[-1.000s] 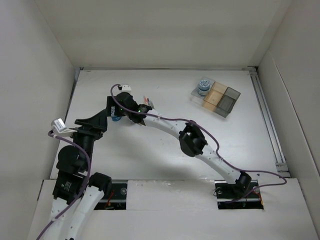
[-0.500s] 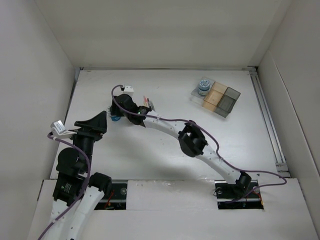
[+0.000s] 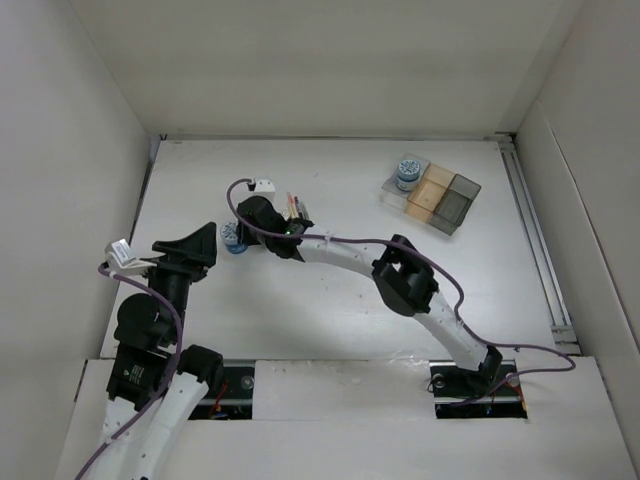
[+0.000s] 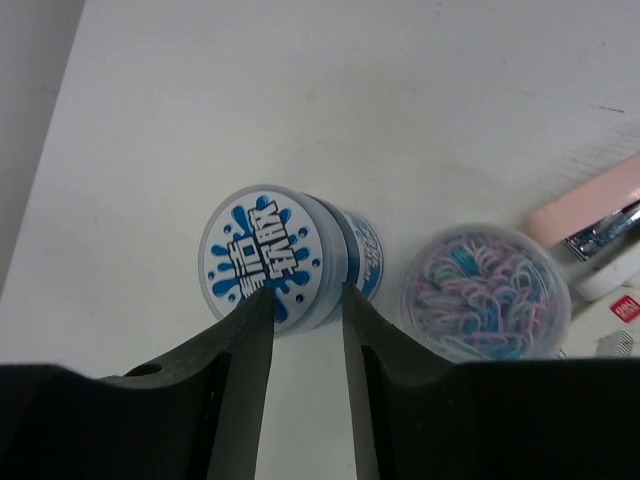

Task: Sort the stationery into containers
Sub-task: Grab a piece of stationery with the right arm, then place the stationery into the container, then grab a piece of stationery with the right arm, then place the stationery into the container

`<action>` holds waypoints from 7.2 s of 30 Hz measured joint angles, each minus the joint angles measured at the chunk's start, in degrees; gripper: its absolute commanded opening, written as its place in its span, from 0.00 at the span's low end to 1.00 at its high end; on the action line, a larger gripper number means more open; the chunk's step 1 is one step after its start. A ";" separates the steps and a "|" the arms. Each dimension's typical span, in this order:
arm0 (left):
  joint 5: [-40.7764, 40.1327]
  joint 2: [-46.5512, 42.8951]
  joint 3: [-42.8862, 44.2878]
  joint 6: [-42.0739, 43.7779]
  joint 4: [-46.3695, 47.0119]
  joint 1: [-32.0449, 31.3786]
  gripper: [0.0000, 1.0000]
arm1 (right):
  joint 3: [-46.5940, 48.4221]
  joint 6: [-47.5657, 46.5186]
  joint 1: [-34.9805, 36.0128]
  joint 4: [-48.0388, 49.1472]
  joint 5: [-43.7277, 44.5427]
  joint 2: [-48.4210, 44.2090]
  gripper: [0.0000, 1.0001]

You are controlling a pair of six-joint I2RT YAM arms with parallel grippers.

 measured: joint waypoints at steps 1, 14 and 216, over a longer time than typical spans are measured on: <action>0.09 0.00 0.00 0.00 0.00 0.00 0.64 | -1.05 -0.07 0.20 -0.46 -0.13 -0.94 0.50; 1.18 1.09 -1.05 0.00 0.79 0.00 0.64 | 14.67 -3.52 0.66 -7.54 -1.33 3.74 1.00; 8.72 35.52 -12.11 7.30 18.75 -0.15 0.62 | -35.52 8.57 -44.52 -1.92 8.90 -38.82 0.43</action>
